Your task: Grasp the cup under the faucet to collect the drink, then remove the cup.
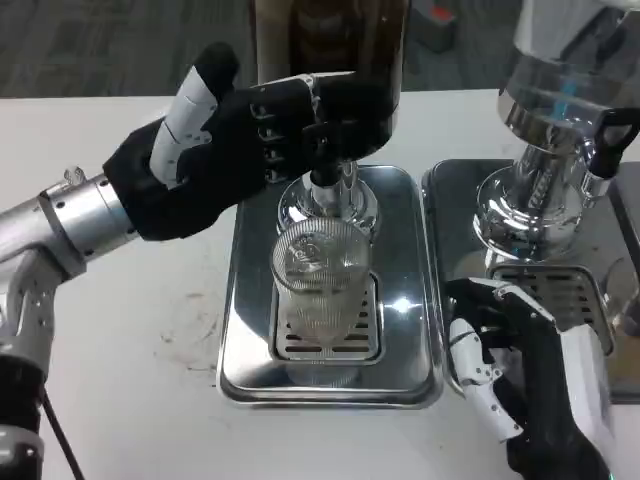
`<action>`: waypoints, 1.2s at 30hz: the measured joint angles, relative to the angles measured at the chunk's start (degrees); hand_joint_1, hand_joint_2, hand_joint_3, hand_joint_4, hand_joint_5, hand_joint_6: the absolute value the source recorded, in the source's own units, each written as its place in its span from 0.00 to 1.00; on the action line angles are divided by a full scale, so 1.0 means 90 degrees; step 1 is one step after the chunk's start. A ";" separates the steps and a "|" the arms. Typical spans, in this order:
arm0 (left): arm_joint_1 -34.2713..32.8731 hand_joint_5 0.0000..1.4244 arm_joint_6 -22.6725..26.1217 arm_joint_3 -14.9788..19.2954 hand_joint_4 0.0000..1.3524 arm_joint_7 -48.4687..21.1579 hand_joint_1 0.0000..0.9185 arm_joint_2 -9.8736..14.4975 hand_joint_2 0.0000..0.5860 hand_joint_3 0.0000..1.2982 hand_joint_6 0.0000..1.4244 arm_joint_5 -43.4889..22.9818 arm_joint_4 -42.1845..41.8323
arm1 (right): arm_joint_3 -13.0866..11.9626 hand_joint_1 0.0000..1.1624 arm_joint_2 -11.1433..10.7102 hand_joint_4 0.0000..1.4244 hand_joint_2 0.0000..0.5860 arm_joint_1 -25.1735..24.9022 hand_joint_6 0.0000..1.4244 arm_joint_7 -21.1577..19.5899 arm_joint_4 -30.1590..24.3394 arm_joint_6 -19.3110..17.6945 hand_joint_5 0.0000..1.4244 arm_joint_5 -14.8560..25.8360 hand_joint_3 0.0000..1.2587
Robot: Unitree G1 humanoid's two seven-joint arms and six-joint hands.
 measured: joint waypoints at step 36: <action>0.0229 0.13 -0.2062 -0.0254 0.12 0.0051 0.00 0.0042 0.11 0.21 0.07 0.0485 0.0176 | -0.0001 0.25 -0.0014 0.27 0.80 -0.0051 0.32 0.0003 0.0033 -0.0007 0.30 0.0038 0.37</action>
